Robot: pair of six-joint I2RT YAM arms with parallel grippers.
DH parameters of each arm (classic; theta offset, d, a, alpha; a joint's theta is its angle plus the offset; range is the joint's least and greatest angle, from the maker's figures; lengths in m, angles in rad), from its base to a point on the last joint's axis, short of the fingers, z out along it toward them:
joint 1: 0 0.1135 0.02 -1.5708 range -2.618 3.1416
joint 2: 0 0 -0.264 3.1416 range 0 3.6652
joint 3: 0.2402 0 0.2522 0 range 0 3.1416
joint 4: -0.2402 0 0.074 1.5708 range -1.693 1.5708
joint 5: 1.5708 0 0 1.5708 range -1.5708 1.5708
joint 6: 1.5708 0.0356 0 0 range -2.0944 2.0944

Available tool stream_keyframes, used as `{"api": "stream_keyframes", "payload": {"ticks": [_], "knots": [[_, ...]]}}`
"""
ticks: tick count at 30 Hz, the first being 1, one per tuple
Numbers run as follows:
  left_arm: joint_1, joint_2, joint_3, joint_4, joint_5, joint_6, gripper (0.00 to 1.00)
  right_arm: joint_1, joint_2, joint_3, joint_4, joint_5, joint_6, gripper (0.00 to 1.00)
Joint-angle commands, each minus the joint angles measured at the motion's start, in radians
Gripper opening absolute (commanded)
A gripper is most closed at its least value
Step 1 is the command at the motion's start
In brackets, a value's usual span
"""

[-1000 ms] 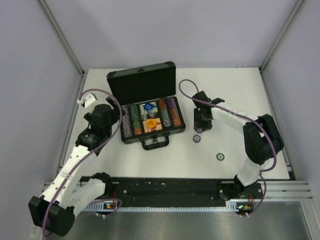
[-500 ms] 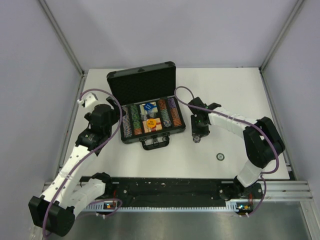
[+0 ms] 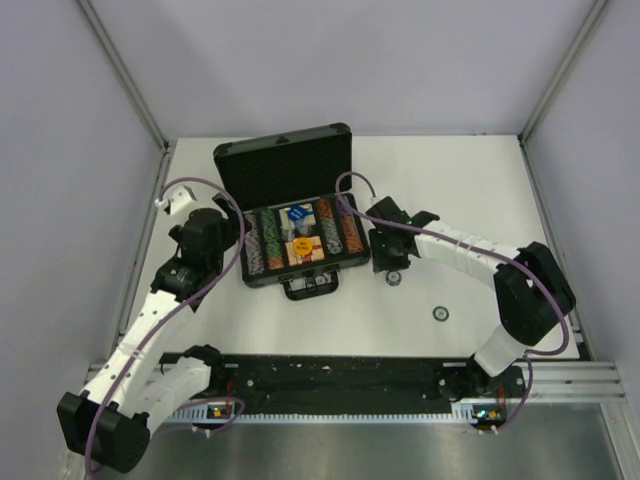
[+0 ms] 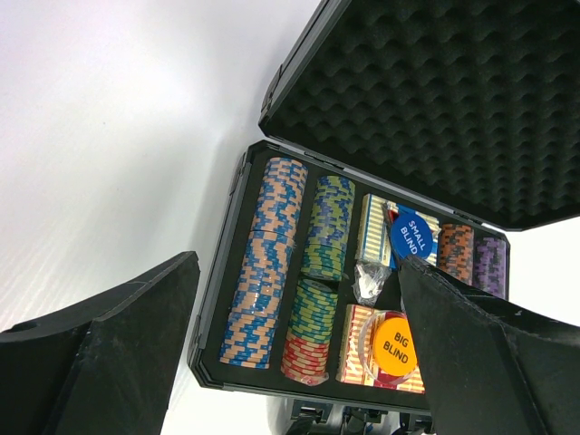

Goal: Pack up texas hold em set

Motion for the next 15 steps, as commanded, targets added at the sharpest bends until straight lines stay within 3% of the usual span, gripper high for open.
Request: {"api": "stream_keyframes", "payload": {"ticks": [1, 10, 15], "knots": [[0.005, -0.009, 0.008, -0.002, 0.007, -0.009, 0.97, 0.04, -0.069, -0.017, 0.105, -0.014, -0.041, 0.4], [0.006, -0.048, -0.03, -0.068, -0.004, -0.012, 0.97, 0.109, -0.088, -0.072, 0.235, -0.049, -0.103, 0.48], [0.009, -0.071, -0.071, -0.095, 0.07, -0.009, 0.98, 0.12, -0.089, -0.107, 0.337, -0.072, -0.12, 0.49]]}}
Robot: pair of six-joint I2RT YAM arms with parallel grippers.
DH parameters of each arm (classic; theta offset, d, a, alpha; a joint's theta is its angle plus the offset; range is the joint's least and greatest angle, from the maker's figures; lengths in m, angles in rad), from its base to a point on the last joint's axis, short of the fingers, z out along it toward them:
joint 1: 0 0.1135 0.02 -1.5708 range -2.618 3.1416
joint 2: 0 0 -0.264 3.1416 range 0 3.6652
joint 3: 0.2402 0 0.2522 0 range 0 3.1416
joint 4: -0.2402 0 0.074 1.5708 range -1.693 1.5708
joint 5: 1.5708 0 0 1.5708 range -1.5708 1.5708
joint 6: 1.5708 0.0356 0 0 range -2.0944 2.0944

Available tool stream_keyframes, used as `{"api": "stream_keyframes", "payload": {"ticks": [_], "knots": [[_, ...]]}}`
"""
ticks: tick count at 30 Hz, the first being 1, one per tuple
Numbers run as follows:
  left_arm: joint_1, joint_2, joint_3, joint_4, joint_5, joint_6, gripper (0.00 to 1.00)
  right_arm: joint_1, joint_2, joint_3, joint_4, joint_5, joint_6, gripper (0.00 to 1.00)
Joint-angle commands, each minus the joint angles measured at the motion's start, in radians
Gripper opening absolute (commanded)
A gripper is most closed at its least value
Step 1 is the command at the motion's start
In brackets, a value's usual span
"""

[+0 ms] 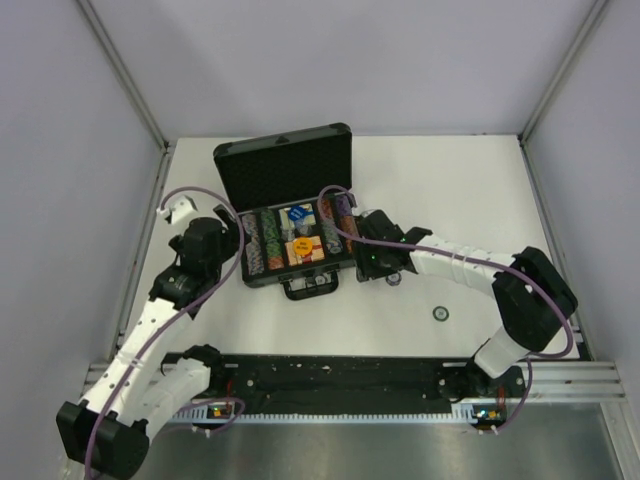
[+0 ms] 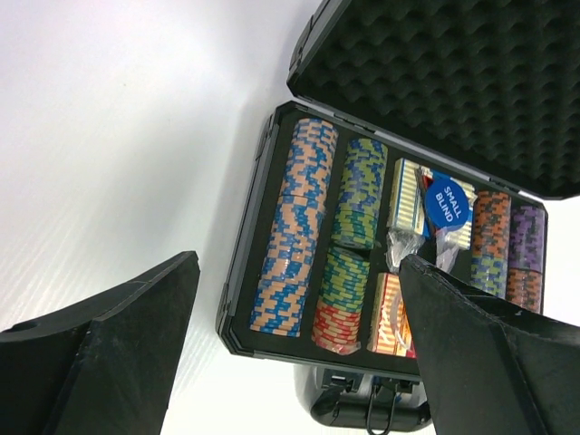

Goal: Pack up texas hold em set

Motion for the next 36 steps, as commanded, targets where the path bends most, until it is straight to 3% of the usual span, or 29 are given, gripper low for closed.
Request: {"api": "stream_keyframes", "payload": {"ticks": [1, 6, 10, 17, 19, 23, 36], "knots": [[0.007, -0.033, -0.045, -0.025, 0.072, -0.016, 0.98, 0.015, -0.039, -0.014, 0.143, -0.022, -0.041, 0.5], [0.007, -0.059, -0.126, 0.015, 0.198, -0.035, 0.96, 0.017, 0.04, 0.024, 0.18, 0.001, -0.058, 0.49], [0.007, -0.051, -0.16, 0.07, 0.389, 0.054, 0.81, 0.017, 0.083, 0.046, 0.2, 0.015, -0.061, 0.49], [0.007, 0.047, -0.14, -0.029, 0.508, 0.08, 0.41, 0.017, 0.107, 0.055, 0.208, 0.039, -0.039, 0.48], [0.006, 0.085, -0.14, -0.039, 0.523, 0.082, 0.19, 0.017, 0.11, 0.052, 0.208, 0.048, -0.035, 0.47], [0.004, 0.15, -0.149, -0.028, 0.542, 0.097, 0.01, 0.017, 0.115, 0.05, 0.208, 0.062, -0.024, 0.45], [0.0, 0.262, -0.152, 0.047, 0.384, 0.056, 0.0, 0.017, 0.175, 0.089, 0.26, 0.096, -0.016, 0.43]]}}
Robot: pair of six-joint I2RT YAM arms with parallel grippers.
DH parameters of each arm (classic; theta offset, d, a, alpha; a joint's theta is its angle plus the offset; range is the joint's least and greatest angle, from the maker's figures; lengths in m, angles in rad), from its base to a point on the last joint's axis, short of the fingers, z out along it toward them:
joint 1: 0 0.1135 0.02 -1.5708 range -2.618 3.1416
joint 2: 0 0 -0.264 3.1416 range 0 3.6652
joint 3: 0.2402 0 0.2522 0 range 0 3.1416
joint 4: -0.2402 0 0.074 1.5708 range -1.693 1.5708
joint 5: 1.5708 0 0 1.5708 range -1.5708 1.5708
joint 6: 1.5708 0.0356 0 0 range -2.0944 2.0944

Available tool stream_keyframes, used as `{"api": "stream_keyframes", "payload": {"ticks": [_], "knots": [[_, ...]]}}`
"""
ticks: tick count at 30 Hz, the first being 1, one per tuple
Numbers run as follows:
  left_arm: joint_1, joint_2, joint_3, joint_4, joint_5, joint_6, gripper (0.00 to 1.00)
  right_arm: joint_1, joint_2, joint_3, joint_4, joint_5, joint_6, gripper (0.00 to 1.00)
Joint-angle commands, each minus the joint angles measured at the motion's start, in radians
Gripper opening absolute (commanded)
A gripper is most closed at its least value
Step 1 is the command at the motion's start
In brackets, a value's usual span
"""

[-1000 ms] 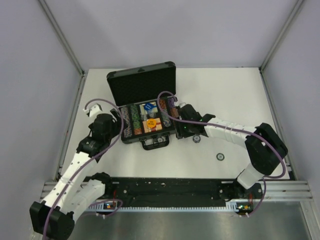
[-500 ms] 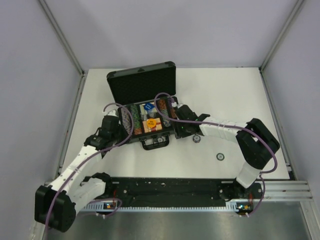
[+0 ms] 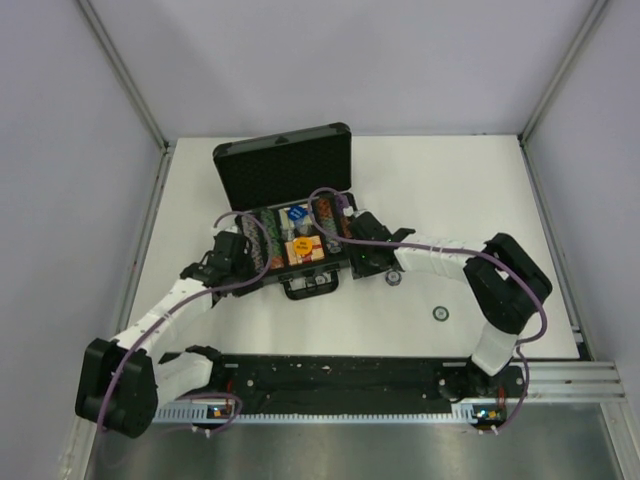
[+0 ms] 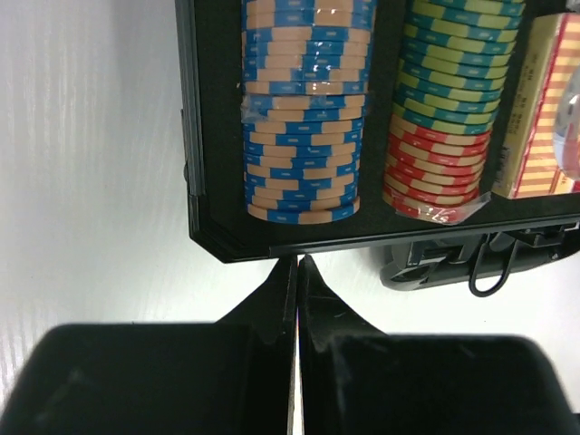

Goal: Pack up texas hold em set

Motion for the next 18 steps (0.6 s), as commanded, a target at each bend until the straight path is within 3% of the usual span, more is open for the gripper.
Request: {"api": "stream_keyframes", "payload": {"ticks": [1, 12, 18], "knots": [[-0.003, 0.038, 0.028, 0.089, -0.074, -0.02, 0.0, 0.006, 0.035, 0.081, 0.115, 0.053, -0.005, 0.43], [-0.001, 0.118, 0.073, 0.14, -0.206, -0.06, 0.0, 0.006, 0.083, 0.13, 0.168, 0.069, -0.011, 0.43], [-0.001, 0.173, 0.103, 0.177, -0.202, -0.047, 0.0, 0.006, 0.117, 0.18, 0.17, 0.079, -0.031, 0.43]]}}
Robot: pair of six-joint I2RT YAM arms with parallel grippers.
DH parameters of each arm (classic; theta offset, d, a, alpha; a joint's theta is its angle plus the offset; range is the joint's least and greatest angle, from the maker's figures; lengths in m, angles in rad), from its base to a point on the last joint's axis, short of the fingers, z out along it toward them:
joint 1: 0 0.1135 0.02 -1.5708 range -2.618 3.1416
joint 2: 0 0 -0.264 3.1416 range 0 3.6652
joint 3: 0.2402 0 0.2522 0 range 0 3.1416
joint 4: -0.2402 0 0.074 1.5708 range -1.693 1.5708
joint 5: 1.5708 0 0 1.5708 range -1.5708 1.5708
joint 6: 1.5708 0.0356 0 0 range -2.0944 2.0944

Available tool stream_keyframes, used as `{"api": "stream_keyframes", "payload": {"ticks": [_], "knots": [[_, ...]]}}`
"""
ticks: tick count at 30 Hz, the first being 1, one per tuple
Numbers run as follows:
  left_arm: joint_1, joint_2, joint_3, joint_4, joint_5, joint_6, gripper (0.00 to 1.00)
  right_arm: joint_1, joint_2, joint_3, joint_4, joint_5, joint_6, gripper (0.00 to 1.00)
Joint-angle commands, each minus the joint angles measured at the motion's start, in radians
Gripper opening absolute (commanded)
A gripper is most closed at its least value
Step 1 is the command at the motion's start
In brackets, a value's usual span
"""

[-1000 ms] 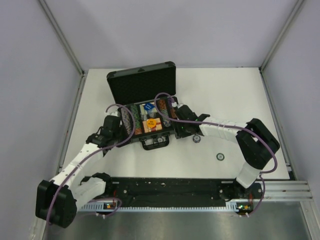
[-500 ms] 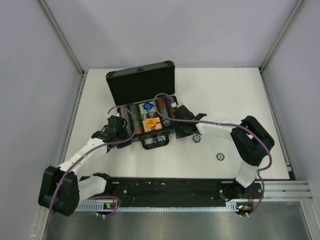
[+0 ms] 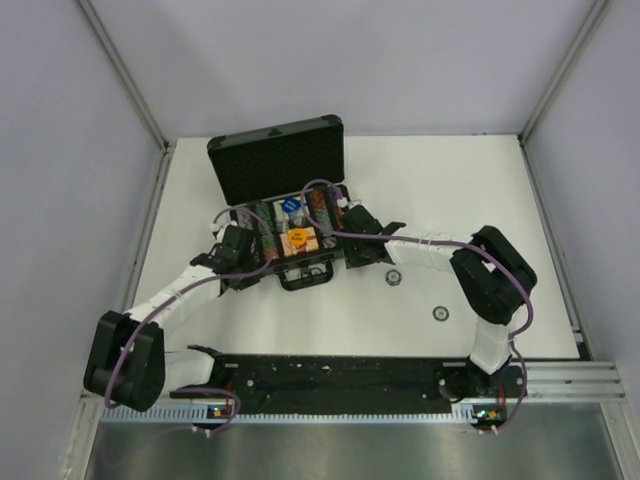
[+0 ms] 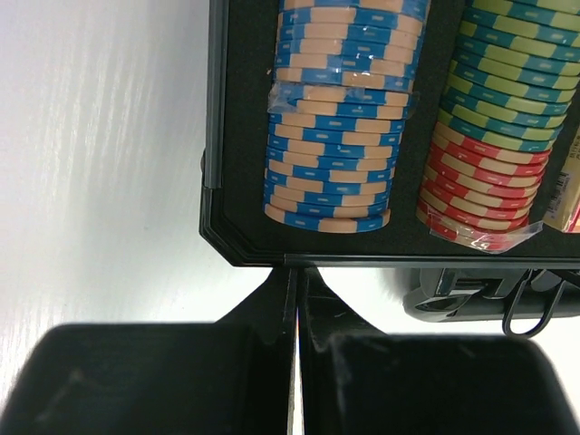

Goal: Pack up texas hold em set

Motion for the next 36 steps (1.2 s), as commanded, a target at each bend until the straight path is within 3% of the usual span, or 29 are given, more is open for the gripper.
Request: {"api": "stream_keyframes", "payload": {"ticks": [1, 14, 25, 36], "knots": [[0.006, 0.036, 0.07, 0.13, -0.054, 0.003, 0.0, 0.007, 0.039, 0.098, 0.131, 0.011, -0.027, 0.43], [0.04, 0.133, 0.173, 0.173, 0.015, 0.041, 0.0, 0.007, 0.116, 0.222, 0.093, -0.018, -0.049, 0.46], [0.043, 0.135, 0.154, 0.19, 0.099, 0.038, 0.0, 0.03, 0.137, 0.183, 0.176, -0.22, -0.083, 0.54], [0.043, 0.073, 0.101, 0.227, 0.139, 0.029, 0.08, 0.03, 0.094, 0.065, 0.352, -0.372, -0.051, 0.6]]}}
